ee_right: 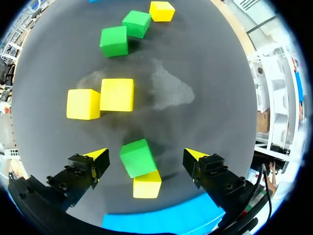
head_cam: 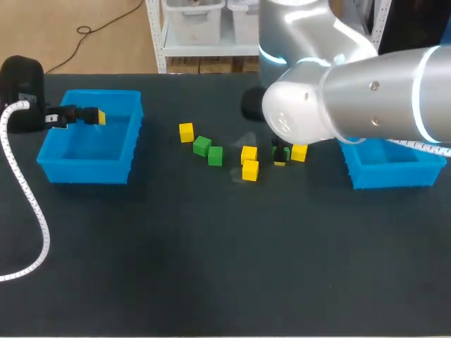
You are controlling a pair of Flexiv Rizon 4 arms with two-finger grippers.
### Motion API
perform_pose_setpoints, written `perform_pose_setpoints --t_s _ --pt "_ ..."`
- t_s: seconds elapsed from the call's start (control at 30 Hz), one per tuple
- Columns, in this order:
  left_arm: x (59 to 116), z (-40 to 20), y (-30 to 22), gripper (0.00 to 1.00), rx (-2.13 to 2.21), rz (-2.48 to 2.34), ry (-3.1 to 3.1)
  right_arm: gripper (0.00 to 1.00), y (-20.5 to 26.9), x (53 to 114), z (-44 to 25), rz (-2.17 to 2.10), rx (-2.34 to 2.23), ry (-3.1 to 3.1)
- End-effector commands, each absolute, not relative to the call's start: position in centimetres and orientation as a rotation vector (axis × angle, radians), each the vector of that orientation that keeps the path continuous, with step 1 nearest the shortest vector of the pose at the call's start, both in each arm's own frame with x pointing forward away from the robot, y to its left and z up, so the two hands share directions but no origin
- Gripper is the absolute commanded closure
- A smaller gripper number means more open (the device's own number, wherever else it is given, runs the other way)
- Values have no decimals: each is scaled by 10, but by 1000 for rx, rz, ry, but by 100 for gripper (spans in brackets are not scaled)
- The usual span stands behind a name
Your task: Put the green cubes in the right bin and the yellow cubes in the left bin.
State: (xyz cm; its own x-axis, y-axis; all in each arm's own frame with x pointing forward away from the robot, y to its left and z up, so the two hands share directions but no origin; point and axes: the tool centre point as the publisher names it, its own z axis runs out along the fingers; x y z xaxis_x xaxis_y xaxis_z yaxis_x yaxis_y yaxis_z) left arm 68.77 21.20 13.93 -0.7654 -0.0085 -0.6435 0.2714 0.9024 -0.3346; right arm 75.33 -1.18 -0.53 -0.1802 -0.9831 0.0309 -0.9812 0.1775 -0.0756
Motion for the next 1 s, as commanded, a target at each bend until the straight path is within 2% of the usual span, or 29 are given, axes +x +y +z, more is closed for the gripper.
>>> perform_pose_setpoints --t_s 0.03,0.07,0.1,0.2,0.23,0.57,0.83,1.0 --pt "689 140 210 0 184 -536 2396 6 -9 759 -7 -127 -1997 2402" --pt "689 140 210 0 184 -536 2396 50 -9 760 -7 -130 -1992 2407" --pt "689 140 210 0 184 -536 2396 67 -9 760 -7 -129 -1989 2409" --pt "689 140 210 0 184 -536 2396 97 -10 761 -7 -125 -1978 2418" --pt "689 140 210 0 184 -536 2396 100 -10 761 -7 -126 -1976 2419" --pt "689 140 210 0 184 -536 2396 100 -12 765 3 -147 -1925 2414" --pt "689 140 210 0 184 -536 2396 100 -4 782 65 -154 -1739 2303" --pt "689 140 210 0 184 -536 2396 100 -26 799 114 -209 -1479 2282"
